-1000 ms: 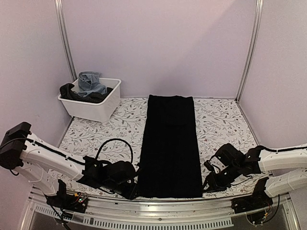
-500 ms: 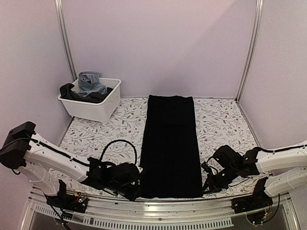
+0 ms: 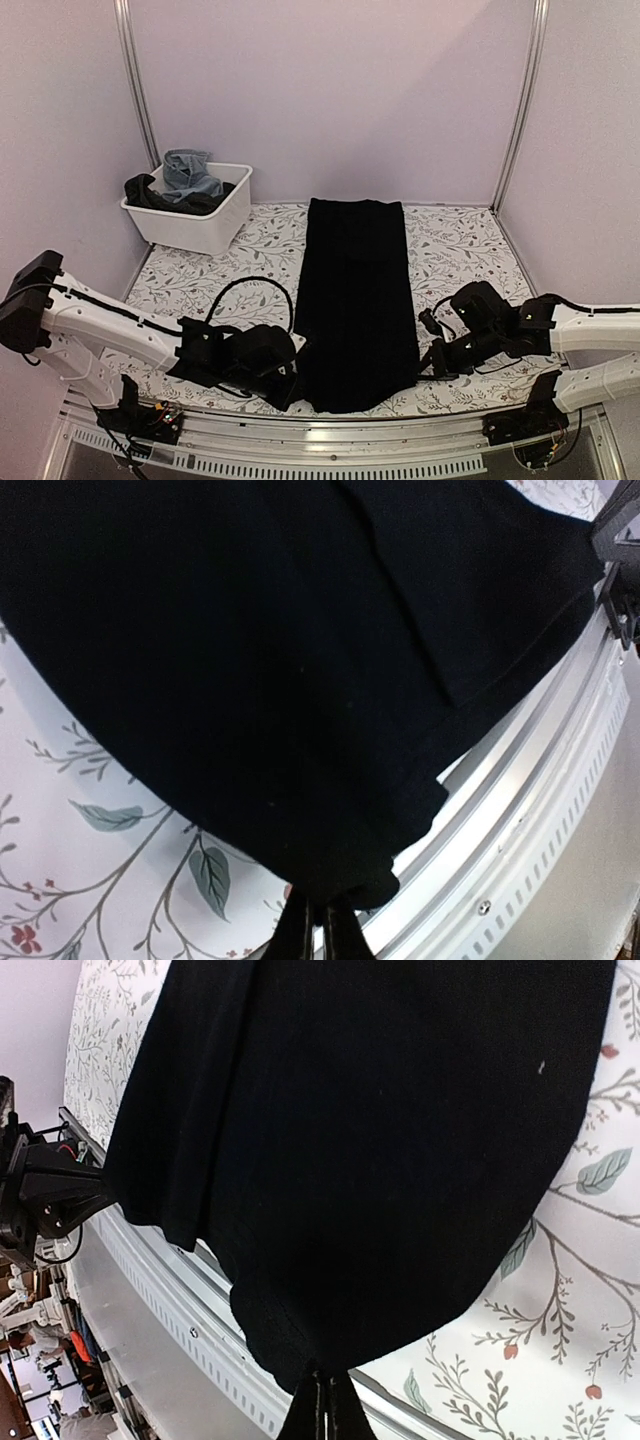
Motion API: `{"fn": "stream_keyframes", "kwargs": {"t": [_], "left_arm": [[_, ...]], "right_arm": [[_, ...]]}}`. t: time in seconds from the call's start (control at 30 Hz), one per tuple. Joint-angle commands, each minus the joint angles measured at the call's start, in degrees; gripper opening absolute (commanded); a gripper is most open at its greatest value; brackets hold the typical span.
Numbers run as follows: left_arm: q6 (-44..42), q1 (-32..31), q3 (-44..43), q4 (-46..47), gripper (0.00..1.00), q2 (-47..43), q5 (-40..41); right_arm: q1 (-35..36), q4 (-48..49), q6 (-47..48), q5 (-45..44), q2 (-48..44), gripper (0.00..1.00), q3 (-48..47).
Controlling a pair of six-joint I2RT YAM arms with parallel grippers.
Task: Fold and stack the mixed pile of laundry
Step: Pick up the rectangle-folded T-shirt from the center of the board, then fold the rectangle-folded T-shirt at the center of the board.
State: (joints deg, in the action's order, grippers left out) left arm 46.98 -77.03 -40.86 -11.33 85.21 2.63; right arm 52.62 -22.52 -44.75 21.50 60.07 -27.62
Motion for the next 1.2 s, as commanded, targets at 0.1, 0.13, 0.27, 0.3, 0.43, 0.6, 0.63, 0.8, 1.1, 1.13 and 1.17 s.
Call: {"fn": "stream_keyframes", "kwargs": {"t": [0.1,0.13,0.27,0.3,0.43,0.6,0.63,0.8,1.1,1.13,1.17], "left_arm": [[-5.83,6.30,-3.60,1.02,0.00,-1.10,1.26],[-6.44,7.34,-3.83,1.24,0.00,-1.17,1.13],[-9.03,13.63,-4.78,3.21,0.00,-1.08,0.30],[-9.88,15.01,-5.42,3.97,0.00,-0.71,0.08],[-13.69,20.44,-8.51,5.93,0.00,2.57,-0.78],[-17.47,26.14,-14.05,8.67,0.00,9.59,-2.14],[-18.05,27.08,-15.39,8.98,0.00,10.94,-2.19],[-20.83,31.47,-22.45,8.72,0.00,17.14,-1.55],[-23.43,38.57,-31.49,9.75,0.00,25.29,-3.31],[-23.62,39.12,-32.33,9.93,0.00,25.99,-3.82],[-23.79,39.61,-33.27,10.04,0.00,27.02,-4.20]], "right_arm": [[-3.11,0.19,4.66,-5.85,3.12,0.00,-6.81],[-4.38,0.59,5.75,-6.01,3.47,0.00,-7.28],[-10.22,2.72,9.51,-6.32,5.23,0.00,-9.83],[-11.54,3.35,10.63,-6.22,6.39,0.00,-10.62],[-16.78,6.60,14.87,-5.78,10.88,0.00,-14.28],[-22.51,11.70,19.17,-4.09,18.46,0.00,-19.21],[-23.50,12.39,19.94,-3.82,20.86,0.00,-20.45],[-28.81,17.28,21.97,-2.33,28.81,0.00,-25.23],[-33.53,19.99,24.75,0.41,41.76,0.00,-34.94],[-33.91,20.12,24.99,0.52,42.46,0.00,-35.82],[-34.29,20.34,25.22,0.68,43.40,0.00,-36.93]]}}
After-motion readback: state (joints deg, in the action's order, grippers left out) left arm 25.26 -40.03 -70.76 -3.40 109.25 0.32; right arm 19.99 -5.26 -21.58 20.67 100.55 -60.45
